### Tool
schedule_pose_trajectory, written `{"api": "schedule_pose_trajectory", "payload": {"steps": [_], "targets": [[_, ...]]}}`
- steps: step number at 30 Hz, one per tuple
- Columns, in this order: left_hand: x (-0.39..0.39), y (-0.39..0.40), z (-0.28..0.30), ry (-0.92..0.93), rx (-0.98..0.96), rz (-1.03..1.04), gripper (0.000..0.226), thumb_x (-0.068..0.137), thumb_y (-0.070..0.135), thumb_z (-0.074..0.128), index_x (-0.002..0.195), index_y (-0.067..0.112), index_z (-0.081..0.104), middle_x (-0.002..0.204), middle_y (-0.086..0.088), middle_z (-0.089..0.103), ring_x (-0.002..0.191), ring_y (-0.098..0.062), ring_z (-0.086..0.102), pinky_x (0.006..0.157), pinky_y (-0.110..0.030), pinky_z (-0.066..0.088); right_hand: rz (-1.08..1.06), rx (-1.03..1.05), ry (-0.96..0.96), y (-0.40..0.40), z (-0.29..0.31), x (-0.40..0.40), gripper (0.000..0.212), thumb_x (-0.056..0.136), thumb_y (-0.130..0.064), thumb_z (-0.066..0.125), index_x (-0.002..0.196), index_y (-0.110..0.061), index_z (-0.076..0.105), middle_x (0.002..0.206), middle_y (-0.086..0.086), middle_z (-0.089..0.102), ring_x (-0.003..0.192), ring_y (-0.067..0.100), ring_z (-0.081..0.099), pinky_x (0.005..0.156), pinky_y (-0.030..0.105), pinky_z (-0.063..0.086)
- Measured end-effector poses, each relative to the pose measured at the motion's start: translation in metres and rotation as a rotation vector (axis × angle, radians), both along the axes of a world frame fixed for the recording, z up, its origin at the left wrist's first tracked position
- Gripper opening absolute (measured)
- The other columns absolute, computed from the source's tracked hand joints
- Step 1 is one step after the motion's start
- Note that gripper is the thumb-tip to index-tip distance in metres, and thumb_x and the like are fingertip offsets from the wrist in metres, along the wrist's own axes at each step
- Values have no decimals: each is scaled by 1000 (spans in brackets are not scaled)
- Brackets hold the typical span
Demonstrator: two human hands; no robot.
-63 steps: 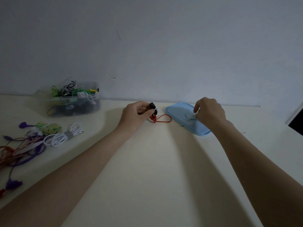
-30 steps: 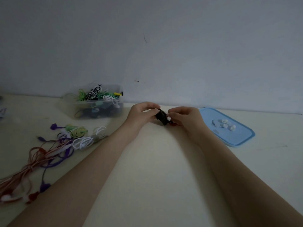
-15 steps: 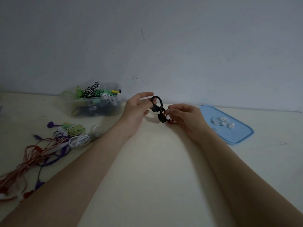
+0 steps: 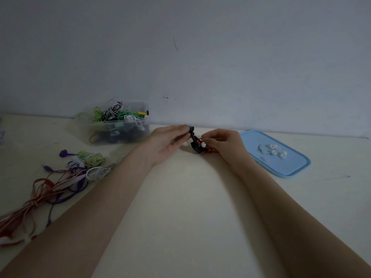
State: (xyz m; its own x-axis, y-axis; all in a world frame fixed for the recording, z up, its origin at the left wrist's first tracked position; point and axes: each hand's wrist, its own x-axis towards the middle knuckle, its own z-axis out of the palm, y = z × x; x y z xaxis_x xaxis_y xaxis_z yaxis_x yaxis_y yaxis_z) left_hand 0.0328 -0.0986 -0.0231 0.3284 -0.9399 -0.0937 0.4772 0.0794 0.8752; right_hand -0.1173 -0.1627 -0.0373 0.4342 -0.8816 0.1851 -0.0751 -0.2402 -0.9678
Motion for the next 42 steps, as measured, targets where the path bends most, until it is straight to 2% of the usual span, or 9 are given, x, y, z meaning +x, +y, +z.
{"api": "schedule_pose_trajectory", "payload": {"steps": [6, 11, 16, 22, 27, 34, 38, 40, 42], "targets": [[-2, -1, -2, -337, 135, 82, 6, 83, 7, 66, 84, 13, 64, 79, 0, 66, 71, -7, 61, 72, -18, 55, 1, -31, 33, 3, 2, 0, 13, 82, 1, 64, 77, -10, 66, 76, 3, 66, 59, 6, 60, 61, 11, 50], [-9, -1, 0, -69, 81, 93, 6, 82, 2, 66, 82, 8, 63, 77, -2, 64, 67, -7, 58, 57, -13, 53, 9, -16, 19, 3, 1, -1, 13, 81, 0, 66, 77, -12, 66, 82, 7, 67, 67, 13, 61, 67, 16, 52], [-14, 0, 2, -94, 102, 92, 5, 82, 7, 68, 83, 10, 63, 74, -3, 63, 51, -3, 59, 51, -14, 50, 27, 67, -94, 1, 1, -6, 18, 81, -4, 67, 88, -19, 70, 89, 2, 71, 78, 12, 66, 81, 24, 53], [-16, 4, 4, -403, 129, 32, 12, 87, 14, 63, 99, 15, 65, 82, -2, 67, 62, -7, 63, 58, -13, 51, 61, 60, -116, 6, 1, 1, 13, 84, 2, 61, 83, -9, 68, 74, 5, 68, 63, 7, 62, 63, 20, 51], [-11, 7, 11, -525, 120, -88, 20, 84, 1, 62, 93, 19, 64, 84, -6, 70, 69, -10, 69, 74, -19, 54, 20, 121, -187, 2, -1, -2, 14, 84, 3, 60, 78, -8, 66, 74, 6, 67, 62, 10, 63, 65, 23, 49], [-12, -3, 8, -892, 77, 129, 19, 79, 15, 72, 98, 13, 70, 68, -2, 66, 51, -3, 58, 55, -16, 47, 36, 119, -166, 3, 0, -2, 15, 84, 1, 60, 78, -10, 68, 76, 6, 69, 68, 13, 63, 71, 26, 49], [-12, -2, 8, -1347, 62, 249, 19, 80, 32, 70, 96, 22, 71, 69, 11, 46, 62, -6, 42, 53, -14, 28, 18, 128, -148, 2, -1, -3, 16, 84, 1, 60, 77, -11, 69, 75, 6, 68, 69, 16, 60, 68, 29, 48], [-14, -3, 8, -1375, 25, 271, 18, 80, 34, 69, 89, 18, 68, 84, 5, 42, 71, -7, 41, 55, -11, 27, 2, 155, -176, 1, -2, -2, 13, 84, 0, 61, 79, -10, 68, 79, 9, 67, 73, 19, 60, 70, 30, 48], [-16, -6, 5, -1244, 8, 260, 19, 81, 31, 69, 74, 17, 58, 95, 1, 47, 79, -9, 51, 63, -14, 36, -24, 200, -232, 1, 0, -3, 10, 83, -1, 64, 81, -10, 67, 80, 9, 65, 73, 19, 59, 72, 29, 48]]}}
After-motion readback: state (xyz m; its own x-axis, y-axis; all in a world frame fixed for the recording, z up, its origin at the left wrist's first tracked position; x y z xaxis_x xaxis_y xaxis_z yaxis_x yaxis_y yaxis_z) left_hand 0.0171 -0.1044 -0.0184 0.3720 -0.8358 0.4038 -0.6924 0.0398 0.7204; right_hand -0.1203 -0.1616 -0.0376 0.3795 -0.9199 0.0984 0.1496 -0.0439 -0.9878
